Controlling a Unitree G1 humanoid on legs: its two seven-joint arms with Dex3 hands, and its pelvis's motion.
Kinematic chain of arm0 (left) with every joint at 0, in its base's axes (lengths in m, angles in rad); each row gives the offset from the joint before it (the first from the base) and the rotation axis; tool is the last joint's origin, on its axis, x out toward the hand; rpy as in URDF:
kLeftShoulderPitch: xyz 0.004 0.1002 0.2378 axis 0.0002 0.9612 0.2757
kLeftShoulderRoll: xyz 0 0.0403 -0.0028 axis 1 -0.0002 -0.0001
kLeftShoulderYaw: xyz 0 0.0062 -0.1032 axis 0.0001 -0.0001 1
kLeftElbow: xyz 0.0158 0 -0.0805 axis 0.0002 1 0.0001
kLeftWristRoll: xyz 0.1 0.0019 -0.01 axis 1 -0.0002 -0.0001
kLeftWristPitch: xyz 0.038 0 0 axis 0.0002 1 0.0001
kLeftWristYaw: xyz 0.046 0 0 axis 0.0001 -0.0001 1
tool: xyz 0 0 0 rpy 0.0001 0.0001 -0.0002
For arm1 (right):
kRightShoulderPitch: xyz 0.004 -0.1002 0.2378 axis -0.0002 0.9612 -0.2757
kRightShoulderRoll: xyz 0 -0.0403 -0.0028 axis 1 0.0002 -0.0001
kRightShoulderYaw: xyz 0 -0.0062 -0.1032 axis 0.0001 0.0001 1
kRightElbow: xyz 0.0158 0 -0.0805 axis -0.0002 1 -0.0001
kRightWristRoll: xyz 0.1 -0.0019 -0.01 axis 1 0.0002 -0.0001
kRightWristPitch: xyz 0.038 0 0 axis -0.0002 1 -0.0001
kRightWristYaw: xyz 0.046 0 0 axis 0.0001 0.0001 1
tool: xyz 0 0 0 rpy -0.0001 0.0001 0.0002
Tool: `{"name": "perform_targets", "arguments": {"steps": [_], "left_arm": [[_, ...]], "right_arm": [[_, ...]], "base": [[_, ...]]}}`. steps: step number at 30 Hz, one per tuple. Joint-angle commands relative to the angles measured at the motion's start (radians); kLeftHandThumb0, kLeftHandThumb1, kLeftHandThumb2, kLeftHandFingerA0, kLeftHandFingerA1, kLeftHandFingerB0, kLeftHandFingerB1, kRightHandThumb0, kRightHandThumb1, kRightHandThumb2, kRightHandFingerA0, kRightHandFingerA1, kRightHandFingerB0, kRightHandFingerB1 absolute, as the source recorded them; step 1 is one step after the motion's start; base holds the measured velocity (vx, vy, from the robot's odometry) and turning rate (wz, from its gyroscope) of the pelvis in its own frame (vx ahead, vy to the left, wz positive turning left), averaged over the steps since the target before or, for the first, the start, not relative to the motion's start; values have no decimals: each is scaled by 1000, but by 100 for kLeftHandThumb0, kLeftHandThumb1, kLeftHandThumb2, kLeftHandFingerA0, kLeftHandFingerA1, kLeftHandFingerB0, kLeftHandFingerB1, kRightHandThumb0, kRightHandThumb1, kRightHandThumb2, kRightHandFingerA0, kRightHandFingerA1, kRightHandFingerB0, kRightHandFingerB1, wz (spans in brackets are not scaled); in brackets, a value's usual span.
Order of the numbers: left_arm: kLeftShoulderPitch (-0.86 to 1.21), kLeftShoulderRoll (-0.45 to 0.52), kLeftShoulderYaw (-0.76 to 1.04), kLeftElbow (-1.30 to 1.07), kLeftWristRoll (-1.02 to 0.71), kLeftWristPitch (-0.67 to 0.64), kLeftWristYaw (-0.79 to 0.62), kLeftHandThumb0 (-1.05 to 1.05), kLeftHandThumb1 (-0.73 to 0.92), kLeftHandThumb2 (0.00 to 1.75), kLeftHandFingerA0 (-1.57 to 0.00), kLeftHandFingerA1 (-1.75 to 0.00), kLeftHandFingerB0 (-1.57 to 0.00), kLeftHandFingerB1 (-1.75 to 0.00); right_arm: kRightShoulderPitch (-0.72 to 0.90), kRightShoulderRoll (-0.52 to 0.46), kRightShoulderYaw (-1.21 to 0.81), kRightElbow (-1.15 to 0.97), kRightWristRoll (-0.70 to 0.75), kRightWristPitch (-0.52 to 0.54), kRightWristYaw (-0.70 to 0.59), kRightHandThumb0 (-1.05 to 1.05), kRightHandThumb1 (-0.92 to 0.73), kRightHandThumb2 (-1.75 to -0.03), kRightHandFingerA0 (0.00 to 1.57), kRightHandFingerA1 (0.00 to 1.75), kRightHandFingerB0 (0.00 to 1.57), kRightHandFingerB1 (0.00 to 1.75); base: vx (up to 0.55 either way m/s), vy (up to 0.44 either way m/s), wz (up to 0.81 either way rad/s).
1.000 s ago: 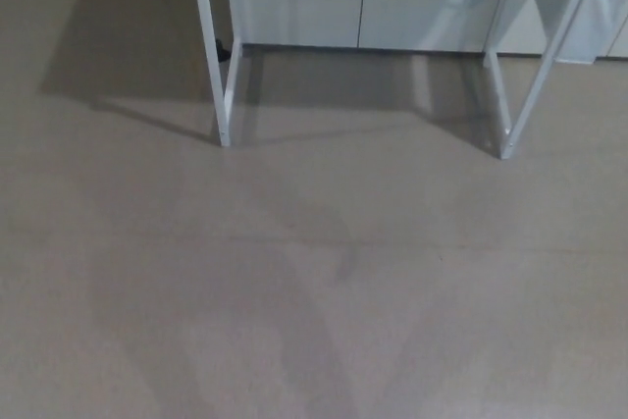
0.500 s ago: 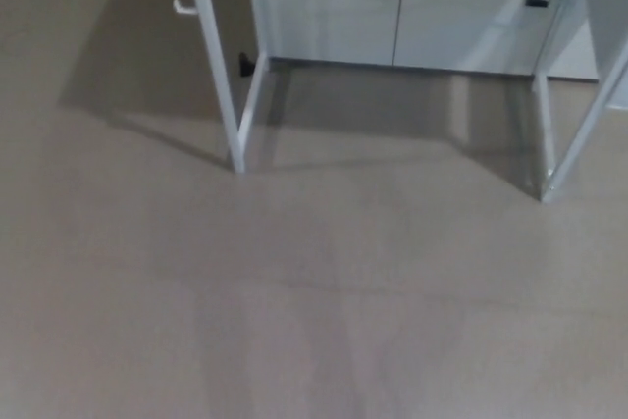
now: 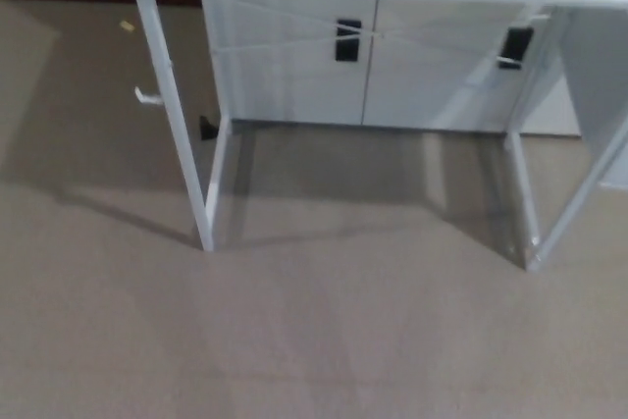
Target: The robot walk towards a table in front and pick up a black pencil case on the left hand side and put the pencil case into a small container on the right hand side
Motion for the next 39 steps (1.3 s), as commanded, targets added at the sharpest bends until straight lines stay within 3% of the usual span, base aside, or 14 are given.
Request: {"name": "perform_targets", "arguments": {"steps": [1,7,9,11,12,15,18,20,29,35,36,37,38,39], "left_arm": [[-4,9,-8,5,16,-12,13,-36,51,55,-44,-39,-27,-31],[1,12,-12,4,15,-19,11,-36,50,55,-47,-40,-27,-32],[-2,16,-19,10,23,-22,14,-27,34,85,-33,-58,-12,-48],[-2,20,-26,14,30,-31,16,-27,34,85,-33,-58,-13,-48],[2,19,-25,16,28,-33,20,-36,51,55,-44,-39,-27,-32],[3,18,-24,17,24,-32,19,-37,51,55,-44,-39,-27,-32],[5,18,-28,22,29,-33,23,-27,34,85,-34,-58,-12,-48],[4,22,-33,24,36,-34,29,-39,51,55,-45,-39,-26,-31],[6,27,-42,29,48,-43,45,-38,51,55,-45,-39,-28,-32],[6,27,-46,30,47,-42,41,-37,52,56,-43,-39,-26,-31],[6,26,-45,30,46,-43,41,-26,35,85,-34,-58,-13,-48],[6,25,-44,31,44,-43,41,-26,35,85,-34,-58,-13,-48],[4,26,-47,31,50,-40,50,-37,52,56,-45,-39,-27,-31],[9,29,-51,31,56,-48,52,-38,53,56,-45,-38,-27,-31]], "right_arm": [[-3,-14,-1,4,-6,9,-16,-32,-66,-59,61,56,33,40],[2,-13,2,4,-6,0,-16,-31,-68,-61,59,56,32,41],[-1,-13,2,7,-7,4,-17,-32,-66,-59,58,55,33,40],[0,-13,4,4,-10,3,-19,-31,-67,-59,59,56,33,40],[0,-13,7,4,-13,5,-19,-32,-67,-59,58,56,32,40],[0,-12,12,4,-18,11,-25,-31,-66,-59,58,54,33,40],[5,-12,13,4,-20,3,-31,-31,-66,-59,61,57,34,42],[-2,-10,13,12,-20,6,-32,-32,-65,-59,61,58,34,42],[1,-8,14,16,-18,3,-28,-33,-65,-59,59,58,33,41],[5,-11,16,15,-19,-7,-25,-32,-65,-59,60,58,33,41],[5,-11,16,15,-19,-8,-25,-32,-66,-59,60,58,33,41],[5,-11,17,16,-20,-8,-26,-32,-66,-59,60,58,33,41],[5,-11,14,16,-17,-10,-23,-33,-65,-59,60,59,33,41],[6,-10,15,16,-18,-7,-24,-32,-65,-59,61,59,33,41]], "base": [[449,-191,29],[602,-149,21],[497,-97,-2],[419,-41,-10],[369,18,-23],[433,108,-31],[576,216,-11],[433,295,-64],[306,148,-3],[165,-234,15],[104,-297,5],[90,-284,0],[8,-138,4],[0,0,0]]}}
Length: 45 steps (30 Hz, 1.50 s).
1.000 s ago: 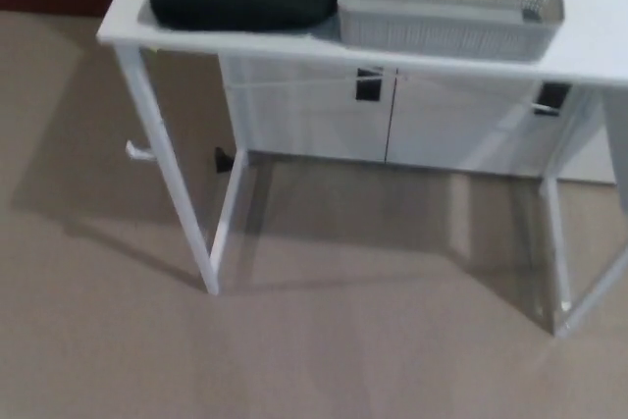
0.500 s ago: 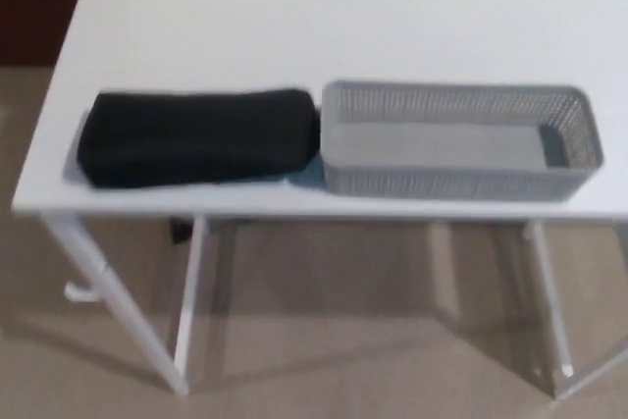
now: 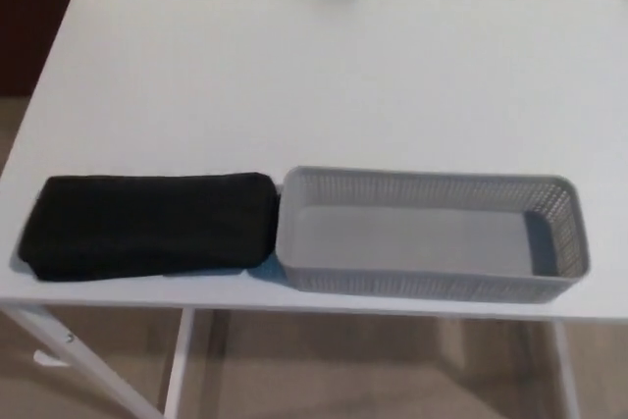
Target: The robot walk towards a table in front and pick up a black pencil case on the left hand side and put the pencil case into a small container on the right hand side
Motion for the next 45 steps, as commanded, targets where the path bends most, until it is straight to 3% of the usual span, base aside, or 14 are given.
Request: {"name": "perform_targets", "arguments": {"steps": [1,8,9,10,32,34,35,38,39,40,41,42,43,45], "left_arm": [[19,20,-4,7,18,-23,17,-39,53,56,-45,-39,-27,-31],[50,19,0,-6,8,-21,5,-37,52,56,-45,-39,-27,-31],[48,15,8,-4,-3,-16,-2,-26,35,85,-34,-58,-13,-48],[48,13,10,-6,-7,-12,-6,-35,52,56,-44,-39,-27,-31],[41,19,2,12,7,-32,7,-38,53,56,-44,-40,-25,-31],[48,19,10,-2,6,-20,32,-47,41,68,-23,-44,-13,-37],[57,18,43,-27,-19,-17,71,-44,50,57,-13,-36,-7,-21],[76,23,177,-118,-87,-8,195,-44,43,66,-6,-42,-8,-19],[81,36,200,-142,-73,-3,250,-29,34,88,0,-50,0,-50],[87,50,220,-169,-43,13,309,-29,34,88,0,-50,0,-50],[85,124,276,-232,-38,62,344,-41,48,55,-1,-28,0,-23],[89,168,310,-317,-4,115,384,-49,34,75,0,-32,0,-27],[90,185,350,-392,-13,146,385,-47,48,58,-5,-26,-5,-21],[95,193,447,-601,-116,217,302,-56,50,55,-4,-27,-3,-24]], "right_arm": [[25,-3,-2,6,0,-2,0,-31,-65,-59,60,58,33,41],[51,-3,10,12,-13,-10,-12,-31,-66,-59,57,56,33,41],[52,-3,11,11,-13,-11,-12,-31,-66,-59,59,58,33,42],[55,-4,9,10,-9,-14,-6,-31,-67,-60,59,57,31,42],[47,1,4,14,-4,-10,-1,-29,-65,-59,56,55,33,41],[47,2,8,14,-8,-8,-4,-29,-65,-59,58,56,33,41],[48,2,11,12,-12,-12,-8,-31,-66,-59,59,57,33,41],[45,-1,14,13,-14,-11,-9,-30,-66,-59,58,57,33,41],[47,-5,11,13,-10,-13,-3,-30,-67,-60,58,58,32,41],[51,-9,7,13,-6,-14,5,-30,-67,-60,58,58,32,41],[48,-18,9,11,-8,-7,7,-31,-66,-59,58,58,32,41],[42,-24,7,12,-8,-5,11,-30,-67,-59,58,57,32,41],[37,-27,3,14,-4,-3,17,-31,-66,-59,58,58,33,41],[29,-30,-9,19,10,4,28,-31,-66,-59,59,58,34,41]], "base": [[0,0,0],[-61,170,5],[-154,210,-11],[-155,165,14],[2,9,6],[0,0,0],[0,0,0],[0,0,0],[0,0,0],[0,0,0],[0,0,0],[0,0,0],[0,0,0],[0,0,0]]}}
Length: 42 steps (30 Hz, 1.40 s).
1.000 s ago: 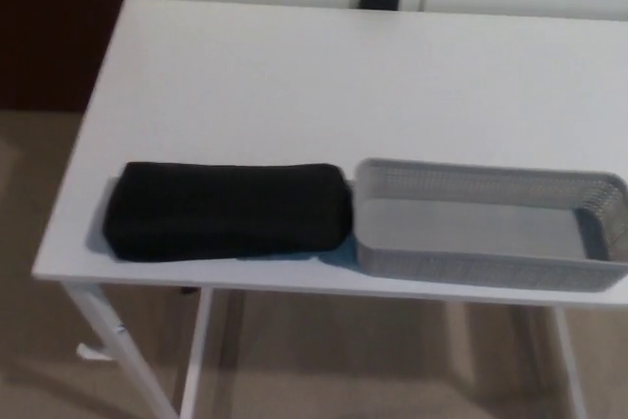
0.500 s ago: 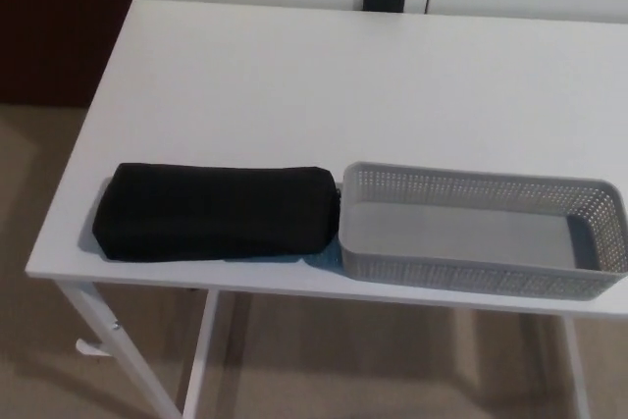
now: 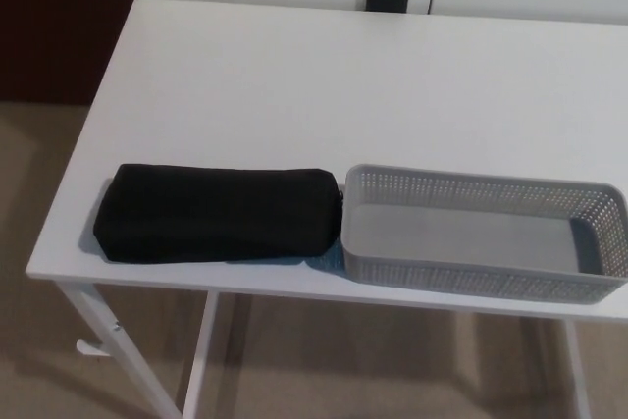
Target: The robot walk towards a table in front and pick up a black pencil case on the left hand side and put the pencil case into a small container on the right hand side
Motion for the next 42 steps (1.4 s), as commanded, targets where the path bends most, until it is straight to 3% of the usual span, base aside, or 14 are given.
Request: {"name": "perform_targets", "arguments": {"steps": [1,3,5,8,10,11,13,15,16,18,23,27,33,42], "left_arm": [[19,137,278,-544,-164,216,95,-52,34,75,0,-27,-3,-25],[4,142,313,-865,-301,271,43,-41,32,75,0,-31,0,-30],[-51,170,297,-1077,-385,342,31,-32,46,54,-3,-28,-5,-25],[-150,240,208,-1307,-351,358,-13,-41,43,56,-6,-29,-2,-20],[-207,268,159,-1381,-355,398,-30,-44,42,54,-6,-28,-3,-23],[-262,291,110,-1403,-340,422,-67,-51,32,69,-4,-24,-4,-15],[-356,297,13,-1431,-266,469,-122,-46,39,61,-8,-24,-9,-20],[-404,303,-54,-1446,-191,494,-180,-46,43,53,-3,-25,-3,-24],[-441,294,-112,-1433,-150,514,-224,-52,34,73,-3,-19,-6,-21],[-522,228,-279,-1370,25,544,-330,-51,34,72,-2,-18,-4,-20],[-604,112,-469,-1193,245,534,-377,-53,35,71,0,-17,-3,-17],[-679,65,-567,-1012,318,538,-351,-55,34,74,0,-22,0,-16],[-798,39,-681,-801,402,609,-319,-59,36,76,0,-9,0,-11],[-879,40,-743,-699,391,650,-324,-66,39,81,0,0,0,-3]], "right_arm": [[-22,-35,-27,9,22,23,26,-31,-66,-59,62,60,36,42],[-27,-30,-25,6,18,23,18,-32,-65,-59,61,60,37,43],[-29,-26,-23,3,16,23,15,-31,-65,-59,61,59,37,42],[-32,-25,-26,5,18,26,12,-29,-65,-59,61,59,36,42],[-30,-24,-33,6,27,20,19,-28,-65,-59,61,59,36,42],[-31,-27,-30,4,24,22,19,-30,-65,-59,61,59,36,42],[-33,-28,-24,3,15,23,10,-32,-66,-59,60,61,35,43],[-31,-29,-23,3,14,22,11,-31,-66,-59,56,58,35,43],[-28,-27,-26,1,18,19,13,-30,-66,-59,53,56,35,42],[-27,-24,-28,-4,20,19,10,-31,-67,-59,52,55,35,42],[-28,-25,-36,-12,27,19,10,-31,-67,-59,59,58,35,42],[-31,-29,-38,-13,25,12,14,-30,-66,-59,59,56,34,41],[-38,-27,-45,-23,31,26,28,-29,-67,-59,56,55,33,40],[-48,-24,-58,-18,34,38,27,-29,-66,-59,57,54,34,39]], "base": [[0,0,0],[0,0,0],[0,0,0],[0,0,0],[0,0,0],[0,0,0],[0,0,0],[0,0,0],[0,0,0],[0,0,0],[0,0,0],[0,0,0],[0,0,0],[0,0,0]]}}
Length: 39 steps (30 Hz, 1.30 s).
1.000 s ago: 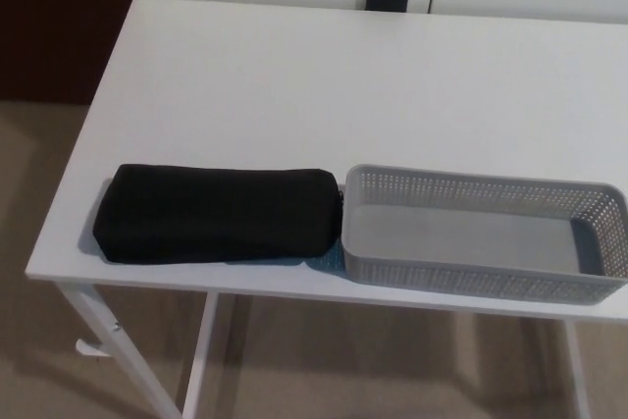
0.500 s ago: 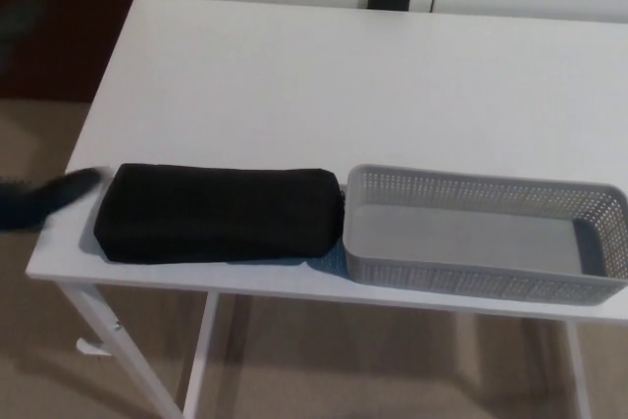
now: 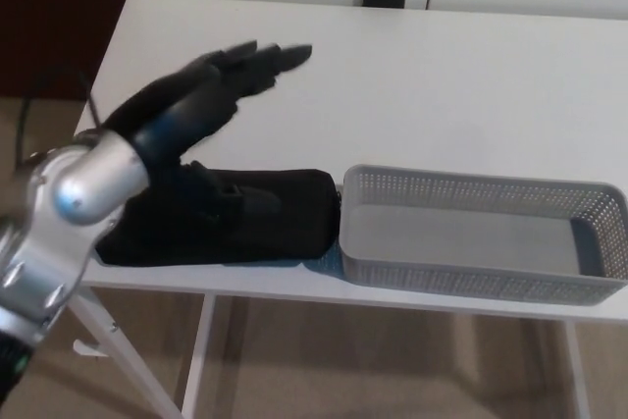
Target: The robot walk towards a table in front and pick up a black pencil case on the left hand side and put the pencil case into a small container on the right hand side
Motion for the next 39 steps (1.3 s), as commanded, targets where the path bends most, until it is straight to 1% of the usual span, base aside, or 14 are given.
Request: {"name": "perform_targets", "arguments": {"steps": [1,3,7,8,9,13,17,19,21,23,26,28,34,39], "left_arm": [[-79,15,-76,85,145,189,-100,-65,39,82,0,0,0,-3],[-84,17,-83,86,151,200,-106,-65,39,82,0,0,0,-3],[-124,53,-125,50,198,265,-190,-65,38,82,0,0,0,-2],[-156,80,-143,17,208,308,-269,-62,38,80,0,0,0,-3],[-184,92,-152,-1,214,339,-317,-61,38,80,0,0,0,-4],[-251,110,-193,-28,245,395,-410,-62,39,79,0,0,0,-4],[-291,124,-216,-84,241,462,-500,-56,37,79,0,-1,0,-5],[-302,139,-225,-111,233,456,-540,-57,38,80,0,0,0,-2],[-310,145,-233,-132,235,472,-567,-56,37,80,0,-1,0,-4],[-326,149,-251,-157,232,490,-613,-57,39,81,0,0,0,-1],[-336,152,-257,-165,231,505,-631,-56,38,81,0,0,0,-1],[-343,156,-265,-176,231,505,-652,-56,38,82,0,0,0,-1],[-338,159,-264,-165,216,536,-679,-56,37,82,0,-1,0,0],[-308,178,-268,-169,237,510,-679,-56,38,81,0,-2,0,0]], "right_arm": [[-1,-24,-21,-7,20,26,14,-29,-66,-59,59,56,34,40],[1,-25,-22,-10,18,26,19,-29,-66,-60,59,56,34,40],[0,-30,-17,-10,6,28,14,-29,-66,-59,57,54,35,40],[0,-31,-14,-11,2,28,13,-30,-66,-59,58,55,35,40],[-5,-29,-17,-8,5,29,15,-29,-66,-59,58,56,35,40],[-9,-28,-22,-5,10,22,20,-29,-66,-59,57,56,35,41],[-8,-29,-24,-5,11,24,22,-28,-66,-59,56,54,35,40],[-7,-28,-21,-5,8,21,18,-29,-65,-59,58,55,35,40],[-9,-28,-24,-2,12,22,22,-29,-65,-59,57,55,35,40],[-11,-29,-25,-1,13,27,28,-30,-65,-59,58,56,35,40],[-16,-29,-26,-3,15,29,32,-31,-65,-59,58,56,36,40],[-13,-29,-27,-7,16,34,34,-30,-65,-59,53,53,35,40],[-13,-33,-20,-11,6,40,30,-30,-64,-59,56,54,35,39],[-14,-29,-25,-16,10,38,29,-30,-65,-59,57,55,34,40]], "base": [[0,0,0],[0,0,0],[0,0,0],[0,0,0],[0,0,0],[0,0,0],[0,0,0],[0,0,0],[0,0,0],[0,0,0],[0,0,0],[0,0,0],[0,0,0],[0,0,0]]}}
